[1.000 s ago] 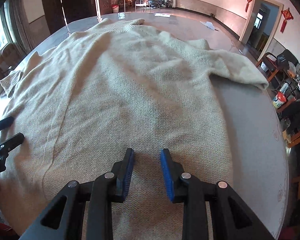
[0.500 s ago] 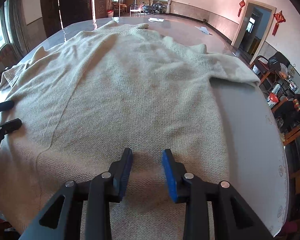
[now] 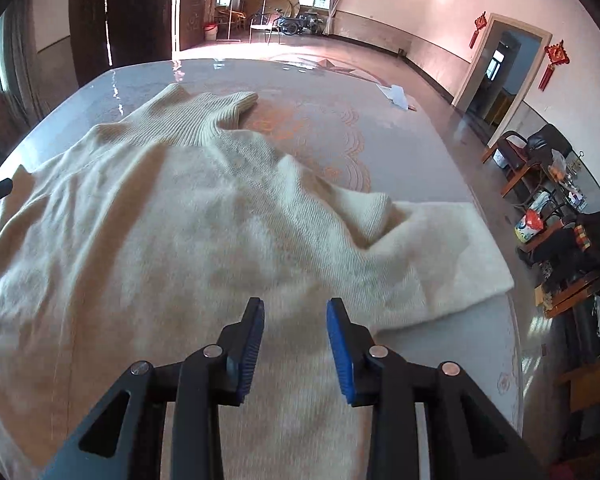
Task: Fold clothes
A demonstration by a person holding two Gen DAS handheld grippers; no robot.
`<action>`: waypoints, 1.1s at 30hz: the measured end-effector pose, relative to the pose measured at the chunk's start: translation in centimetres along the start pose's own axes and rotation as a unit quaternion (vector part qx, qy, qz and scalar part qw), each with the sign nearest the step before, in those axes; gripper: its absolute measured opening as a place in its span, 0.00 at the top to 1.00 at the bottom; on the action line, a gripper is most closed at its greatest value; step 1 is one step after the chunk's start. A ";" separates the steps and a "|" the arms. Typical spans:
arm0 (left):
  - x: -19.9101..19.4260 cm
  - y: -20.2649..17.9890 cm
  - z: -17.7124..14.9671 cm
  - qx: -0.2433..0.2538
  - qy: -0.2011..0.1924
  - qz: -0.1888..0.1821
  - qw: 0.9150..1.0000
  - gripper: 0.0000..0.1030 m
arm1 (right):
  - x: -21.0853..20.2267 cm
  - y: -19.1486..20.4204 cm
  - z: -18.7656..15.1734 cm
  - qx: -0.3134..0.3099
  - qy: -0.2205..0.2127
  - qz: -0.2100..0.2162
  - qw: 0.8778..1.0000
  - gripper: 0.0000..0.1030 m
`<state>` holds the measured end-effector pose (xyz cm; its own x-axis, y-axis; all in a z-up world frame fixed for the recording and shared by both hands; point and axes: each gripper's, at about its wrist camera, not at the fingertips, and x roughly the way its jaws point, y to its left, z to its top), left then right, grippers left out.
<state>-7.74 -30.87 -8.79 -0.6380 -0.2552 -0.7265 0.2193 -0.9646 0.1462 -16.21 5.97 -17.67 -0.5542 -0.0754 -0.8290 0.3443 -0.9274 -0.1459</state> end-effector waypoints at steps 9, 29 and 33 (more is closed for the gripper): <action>4.9 1.1 -1.1 0.071 0.002 0.119 0.990 0.00 | 7.7 -1.9 3.7 0.024 0.008 -0.022 0.999 0.61; 4.6 -6.3 -2.1 0.096 0.008 0.260 0.961 0.01 | 9.6 -16.8 4.6 0.025 0.038 -0.067 0.997 0.60; 4.7 -6.1 -2.3 0.081 0.010 0.252 0.964 0.00 | 9.5 -20.2 3.0 0.076 0.036 -0.117 0.989 0.57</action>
